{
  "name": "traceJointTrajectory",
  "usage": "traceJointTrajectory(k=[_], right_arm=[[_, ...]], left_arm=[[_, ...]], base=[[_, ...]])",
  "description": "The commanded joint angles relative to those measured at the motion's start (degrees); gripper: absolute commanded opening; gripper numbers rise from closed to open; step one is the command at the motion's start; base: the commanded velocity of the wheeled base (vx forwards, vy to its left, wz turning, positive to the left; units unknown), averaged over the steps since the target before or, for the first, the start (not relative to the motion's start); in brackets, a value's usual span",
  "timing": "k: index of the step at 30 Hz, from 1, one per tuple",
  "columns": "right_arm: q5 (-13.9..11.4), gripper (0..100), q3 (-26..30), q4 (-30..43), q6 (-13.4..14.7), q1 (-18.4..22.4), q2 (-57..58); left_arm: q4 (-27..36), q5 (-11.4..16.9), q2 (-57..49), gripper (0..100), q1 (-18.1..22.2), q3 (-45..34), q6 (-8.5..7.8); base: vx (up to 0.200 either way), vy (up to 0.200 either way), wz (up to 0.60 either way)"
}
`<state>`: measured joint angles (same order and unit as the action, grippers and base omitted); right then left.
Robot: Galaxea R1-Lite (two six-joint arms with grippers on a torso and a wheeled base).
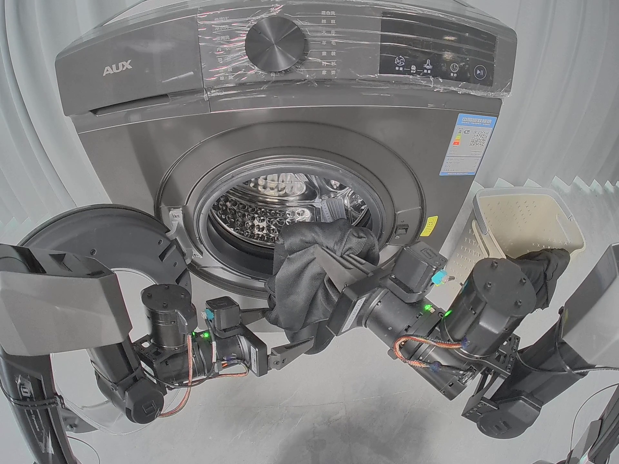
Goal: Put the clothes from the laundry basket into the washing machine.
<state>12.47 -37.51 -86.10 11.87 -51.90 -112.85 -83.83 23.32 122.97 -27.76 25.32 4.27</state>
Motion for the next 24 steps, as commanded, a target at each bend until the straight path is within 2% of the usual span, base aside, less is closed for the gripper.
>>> traceJointTrajectory(k=[1,4,14,21,22,24], right_arm=[[0.0,0,0.0,0.0,0.0,0.0,-0.1],[0.0,0,0.0,0.0,0.0,0.0,-0.1],[0.0,0,0.0,0.0,0.0,0.0,-0.2],[0.0,0,0.0,-0.2,0.0,0.0,-0.4],[0.0,0,0.0,-0.5,0.0,0.0,-0.4],[0.0,0,0.0,-0.8,0.0,0.0,-0.5]], left_arm=[[-0.4,-0.8,0.3,100,-0.1,-0.4,-0.14],[-0.9,-2.1,1.3,100,0.0,-0.2,-0.14],[-4.7,-2.2,3.1,100,-0.1,0.4,-0.22],[-4.8,-3.3,3.2,100,-0.1,1.6,-0.40],[-4.8,-3.3,3.2,0,-0.1,1.8,-0.49],[-4.8,-3.3,3.2,0,-0.1,2.1,-0.40]], base=[[0.000,0.000,0.00],[0.000,0.000,0.00],[0.000,0.000,0.00],[0.000,0.000,0.00],[0.000,0.000,0.00],[0.000,0.000,0.00]])
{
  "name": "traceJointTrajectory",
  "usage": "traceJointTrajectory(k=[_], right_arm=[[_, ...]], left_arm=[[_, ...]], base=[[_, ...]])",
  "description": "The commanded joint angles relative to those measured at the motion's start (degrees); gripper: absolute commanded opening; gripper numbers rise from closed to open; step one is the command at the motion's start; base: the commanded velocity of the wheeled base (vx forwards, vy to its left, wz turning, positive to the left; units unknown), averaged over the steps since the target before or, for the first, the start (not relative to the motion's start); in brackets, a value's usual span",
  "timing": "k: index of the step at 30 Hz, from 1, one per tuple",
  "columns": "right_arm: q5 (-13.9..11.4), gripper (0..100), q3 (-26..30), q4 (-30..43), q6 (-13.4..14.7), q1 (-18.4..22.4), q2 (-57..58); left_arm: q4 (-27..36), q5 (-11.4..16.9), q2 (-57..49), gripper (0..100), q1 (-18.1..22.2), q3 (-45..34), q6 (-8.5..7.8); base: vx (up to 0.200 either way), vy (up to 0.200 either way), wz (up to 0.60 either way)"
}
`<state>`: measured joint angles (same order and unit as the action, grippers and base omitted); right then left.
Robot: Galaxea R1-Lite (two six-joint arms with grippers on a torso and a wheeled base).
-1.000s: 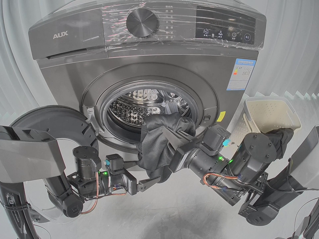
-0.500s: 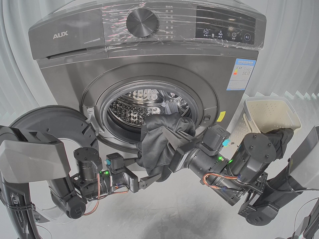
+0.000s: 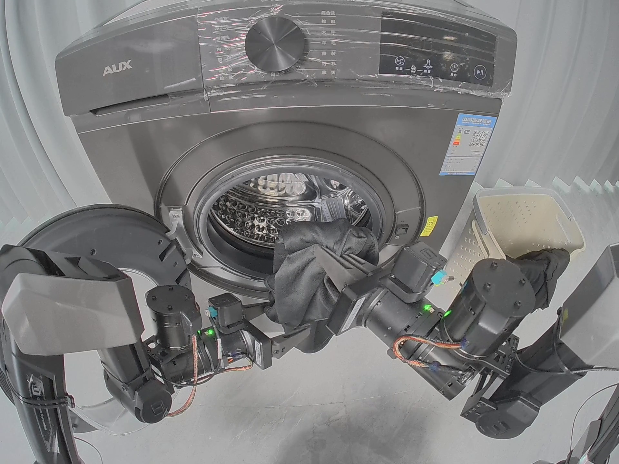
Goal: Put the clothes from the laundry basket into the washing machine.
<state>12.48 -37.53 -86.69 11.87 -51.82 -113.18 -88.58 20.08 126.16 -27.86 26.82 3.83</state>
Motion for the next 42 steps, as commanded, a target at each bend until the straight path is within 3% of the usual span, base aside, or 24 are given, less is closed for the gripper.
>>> traceJointTrajectory(k=[1,6,13,18,25,26,36,42], right_arm=[[0.0,0,0.0,-0.2,0.0,0.0,-0.3],[0.0,0,0.0,-0.2,0.0,0.0,-0.5],[0.2,0,0.0,-0.1,-0.2,1.6,-1.3],[0.3,0,0.1,-0.1,-0.3,3.2,-3.4],[0.3,0,1.5,-0.1,-0.3,4.1,-4.6],[0.3,100,1.5,-0.1,-0.3,4.5,-4.7],[0.2,100,7.1,0.9,-0.3,4.6,-5.0],[0.3,100,7.7,0.8,-0.4,4.2,-6.2]], left_arm=[[0.0,-0.1,0.0,0,0.0,0.8,0.04],[-0.1,-2.4,0.1,0,0.0,1.7,0.22],[-0.2,-2.1,-4.7,0,-1.7,-1.5,0.22],[-0.2,-1.5,-11.7,0,-4.8,-10.6,-0.14],[-0.2,-0.4,-15.7,0,-3.7,-11.4,-0.22],[-0.2,-0.3,-16.3,0,-3.6,-10.7,-0.05],[-0.2,-1.0,-17.1,0,-3.4,-5.9,0.30],[-0.2,-1.2,-17.0,0,-3.4,-5.8,0.30]], base=[[0.000,0.000,0.00],[0.000,0.000,0.00],[0.000,0.000,0.00],[0.000,0.000,0.00],[0.000,0.000,0.00],[0.000,0.000,0.00],[0.000,0.000,0.00],[0.000,0.000,0.00]])
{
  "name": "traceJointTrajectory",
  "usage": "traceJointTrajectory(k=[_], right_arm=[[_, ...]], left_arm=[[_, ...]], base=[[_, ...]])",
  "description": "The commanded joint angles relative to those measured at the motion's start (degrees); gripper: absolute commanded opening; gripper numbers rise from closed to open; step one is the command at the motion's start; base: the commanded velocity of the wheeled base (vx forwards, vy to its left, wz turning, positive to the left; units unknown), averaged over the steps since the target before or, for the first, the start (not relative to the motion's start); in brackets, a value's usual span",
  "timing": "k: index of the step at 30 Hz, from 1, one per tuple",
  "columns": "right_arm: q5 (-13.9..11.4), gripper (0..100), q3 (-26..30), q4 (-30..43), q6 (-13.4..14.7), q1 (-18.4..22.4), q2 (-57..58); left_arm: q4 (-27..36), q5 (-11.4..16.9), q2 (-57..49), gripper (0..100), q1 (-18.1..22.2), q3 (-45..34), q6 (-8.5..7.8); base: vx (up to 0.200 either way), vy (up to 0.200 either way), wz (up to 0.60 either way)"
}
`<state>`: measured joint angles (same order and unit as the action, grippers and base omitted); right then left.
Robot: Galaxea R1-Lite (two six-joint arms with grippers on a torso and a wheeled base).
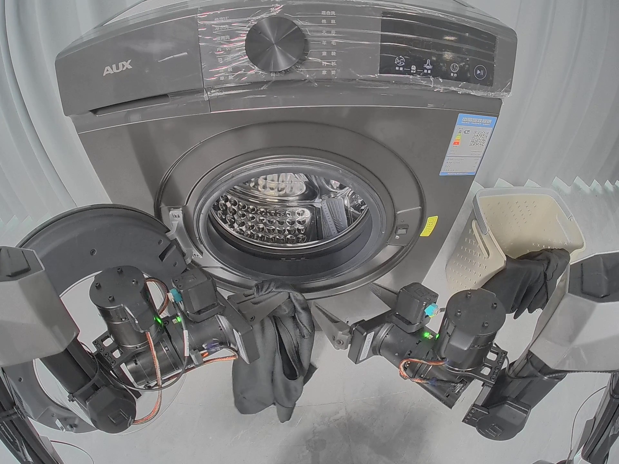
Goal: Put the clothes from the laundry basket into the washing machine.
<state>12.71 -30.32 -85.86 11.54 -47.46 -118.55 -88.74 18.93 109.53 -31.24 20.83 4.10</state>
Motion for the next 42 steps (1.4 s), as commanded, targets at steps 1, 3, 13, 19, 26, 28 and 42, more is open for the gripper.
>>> traceJointTrajectory(k=[1,3,13,19,26,28,42], right_arm=[[0.0,100,0.4,0.0,0.0,-0.2,-1.0],[0.0,100,0.5,0.0,-0.1,-0.2,-1.2],[-0.3,100,1.1,0.0,-0.2,-0.3,-1.7],[-1.4,100,4.9,-0.3,-0.3,-1.9,-1.9],[-3.7,100,7.8,-0.9,-0.4,-4.3,-2.8],[-4.4,100,7.9,-1.0,-0.3,-5.3,-3.0],[-9.0,100,2.3,-2.6,1.2,-7.8,-8.3]], left_arm=[[0.0,0.0,-0.4,0,0.0,0.2,0.03],[0.0,0.0,-0.4,0,0.0,0.2,0.03],[0.0,-1.6,-0.2,0,0.1,1.3,0.30],[0.0,-3.4,0.2,0,0.2,3.2,1.35],[0.0,-4.2,0.4,0,0.2,4.4,1.62],[0.0,-5.1,0.5,0,0.1,5.0,2.14],[0.0,-7.0,0.5,0,0.1,6.4,2.94]], base=[[0.000,0.000,0.00],[0.000,0.000,0.00],[0.000,0.000,0.00],[0.000,0.000,0.00],[0.000,0.000,0.00],[0.000,0.000,0.00],[0.000,0.000,0.00]])
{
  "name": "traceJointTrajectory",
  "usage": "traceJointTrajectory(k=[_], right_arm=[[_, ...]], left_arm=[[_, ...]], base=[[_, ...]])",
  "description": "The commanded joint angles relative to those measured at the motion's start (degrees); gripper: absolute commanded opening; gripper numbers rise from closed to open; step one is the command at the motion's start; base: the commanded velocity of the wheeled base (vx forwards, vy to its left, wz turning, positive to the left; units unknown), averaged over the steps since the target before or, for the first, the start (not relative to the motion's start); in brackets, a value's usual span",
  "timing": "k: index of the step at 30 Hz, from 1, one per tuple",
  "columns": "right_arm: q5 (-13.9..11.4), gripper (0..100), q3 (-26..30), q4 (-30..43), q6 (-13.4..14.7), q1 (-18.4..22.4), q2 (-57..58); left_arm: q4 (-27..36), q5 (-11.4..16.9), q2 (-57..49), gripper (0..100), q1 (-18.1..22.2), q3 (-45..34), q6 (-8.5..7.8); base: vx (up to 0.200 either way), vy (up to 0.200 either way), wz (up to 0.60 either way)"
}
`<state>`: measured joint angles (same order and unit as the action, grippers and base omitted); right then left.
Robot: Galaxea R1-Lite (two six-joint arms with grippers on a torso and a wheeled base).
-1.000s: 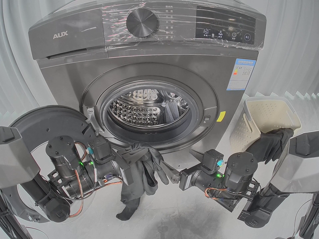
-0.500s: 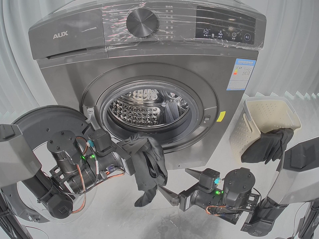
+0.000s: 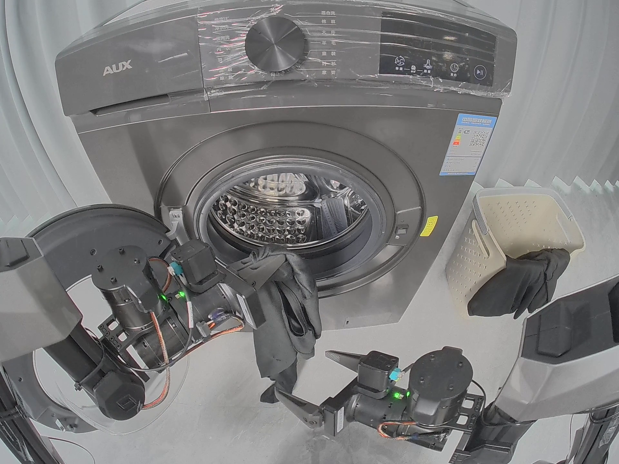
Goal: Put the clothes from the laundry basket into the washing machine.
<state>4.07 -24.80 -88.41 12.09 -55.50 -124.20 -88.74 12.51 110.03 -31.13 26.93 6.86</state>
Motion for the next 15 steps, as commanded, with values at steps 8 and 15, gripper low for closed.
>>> traceJointTrajectory(k=[8,15], right_arm=[[-0.5,100,-9.9,0.1,-0.1,2.7,-7.1],[-0.8,100,-12.3,0.1,-0.1,3.4,-8.4]], left_arm=[[0.0,-0.6,-0.2,0,0.0,0.2,0.17],[0.0,-0.6,-0.1,0,0.0,0.3,0.26]], base=[[0.000,0.000,0.00],[0.000,0.000,0.00]])
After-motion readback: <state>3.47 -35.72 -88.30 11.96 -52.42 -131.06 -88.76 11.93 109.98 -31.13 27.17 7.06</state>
